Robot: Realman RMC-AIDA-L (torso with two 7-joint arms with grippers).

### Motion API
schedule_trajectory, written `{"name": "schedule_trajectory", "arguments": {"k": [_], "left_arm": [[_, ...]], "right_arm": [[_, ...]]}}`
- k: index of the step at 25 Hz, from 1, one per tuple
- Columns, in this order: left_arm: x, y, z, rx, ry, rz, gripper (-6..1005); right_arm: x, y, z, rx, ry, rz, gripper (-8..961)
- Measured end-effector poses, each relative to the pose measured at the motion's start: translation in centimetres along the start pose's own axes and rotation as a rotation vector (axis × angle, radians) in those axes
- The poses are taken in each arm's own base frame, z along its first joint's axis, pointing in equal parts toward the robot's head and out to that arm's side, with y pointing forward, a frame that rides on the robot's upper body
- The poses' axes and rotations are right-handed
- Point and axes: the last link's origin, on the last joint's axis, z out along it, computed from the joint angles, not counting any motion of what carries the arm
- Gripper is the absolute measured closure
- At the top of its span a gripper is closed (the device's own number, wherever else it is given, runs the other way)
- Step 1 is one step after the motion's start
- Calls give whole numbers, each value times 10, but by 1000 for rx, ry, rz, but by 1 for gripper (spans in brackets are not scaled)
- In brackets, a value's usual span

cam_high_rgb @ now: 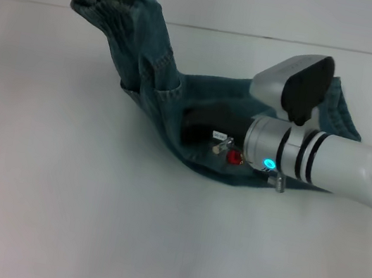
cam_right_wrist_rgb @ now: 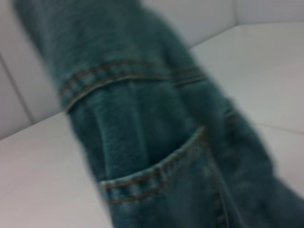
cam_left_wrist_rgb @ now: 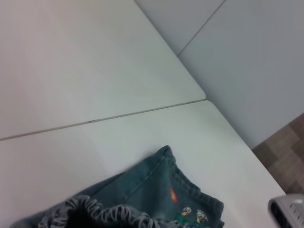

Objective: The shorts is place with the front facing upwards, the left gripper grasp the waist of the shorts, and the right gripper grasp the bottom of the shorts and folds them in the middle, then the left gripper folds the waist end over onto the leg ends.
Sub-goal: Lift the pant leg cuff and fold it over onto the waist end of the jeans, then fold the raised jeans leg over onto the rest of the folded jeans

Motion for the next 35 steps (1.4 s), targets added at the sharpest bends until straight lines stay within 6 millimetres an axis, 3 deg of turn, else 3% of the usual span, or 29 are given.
{"name": "schedule_trajectory", "arguments": {"k": [11, 23, 28, 35], "left_arm": [[8, 13, 8, -29, -22, 34, 882], [6, 12, 8, -25, -20, 28, 884], [3, 10, 9, -27, -20, 24, 884], [-1, 8, 13, -31, -20, 18, 884]], "right_arm": [[-9, 31, 11, -138, 0, 30, 944], [-21, 70, 29, -269, 53, 7, 944], [-16, 60, 23, -255, 73, 16, 943], [-15, 4, -17, -195, 29, 76, 943]]}}
